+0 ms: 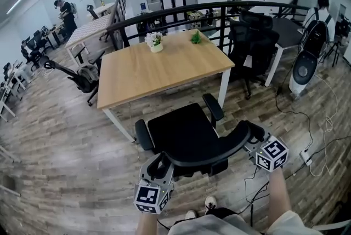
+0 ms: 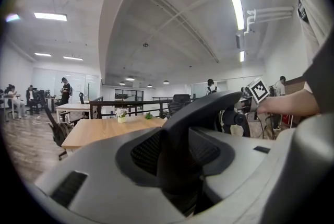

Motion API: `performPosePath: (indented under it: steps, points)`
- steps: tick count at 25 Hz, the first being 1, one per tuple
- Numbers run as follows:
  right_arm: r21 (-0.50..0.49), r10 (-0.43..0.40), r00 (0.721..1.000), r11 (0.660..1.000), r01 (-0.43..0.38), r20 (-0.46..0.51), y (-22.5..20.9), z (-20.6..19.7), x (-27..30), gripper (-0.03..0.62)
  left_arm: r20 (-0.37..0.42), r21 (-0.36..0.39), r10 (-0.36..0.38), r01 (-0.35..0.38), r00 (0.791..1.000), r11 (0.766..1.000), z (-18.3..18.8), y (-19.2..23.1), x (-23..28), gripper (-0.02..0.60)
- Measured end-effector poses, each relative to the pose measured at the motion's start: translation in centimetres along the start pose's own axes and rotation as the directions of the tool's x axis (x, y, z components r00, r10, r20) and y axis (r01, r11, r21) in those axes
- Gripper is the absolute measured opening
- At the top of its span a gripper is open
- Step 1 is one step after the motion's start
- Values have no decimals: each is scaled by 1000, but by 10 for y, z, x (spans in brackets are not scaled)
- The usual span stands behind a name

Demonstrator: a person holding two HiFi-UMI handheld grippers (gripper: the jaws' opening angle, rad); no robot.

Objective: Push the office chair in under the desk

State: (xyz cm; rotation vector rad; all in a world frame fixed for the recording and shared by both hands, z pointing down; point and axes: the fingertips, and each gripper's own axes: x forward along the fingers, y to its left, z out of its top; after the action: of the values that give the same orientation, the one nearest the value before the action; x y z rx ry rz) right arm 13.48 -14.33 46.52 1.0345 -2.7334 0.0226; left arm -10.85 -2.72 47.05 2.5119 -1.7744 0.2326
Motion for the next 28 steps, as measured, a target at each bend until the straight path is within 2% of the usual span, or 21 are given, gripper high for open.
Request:
performPosePath:
  steps: [9, 18, 28]
  points:
    - [-32, 62, 998, 998, -62, 11, -8, 2, 19, 299, 14, -27, 49, -49, 999, 998, -1, 11, 10, 195]
    - [-52, 122, 993, 991, -122, -7, -15, 7, 45, 298, 4, -44, 168, -168, 986, 985, 2, 34, 27, 172]
    - [-33, 127, 992, 991, -127, -10, -25, 15, 86, 299, 23, -82, 214, -212, 976, 974, 4, 66, 49, 164]
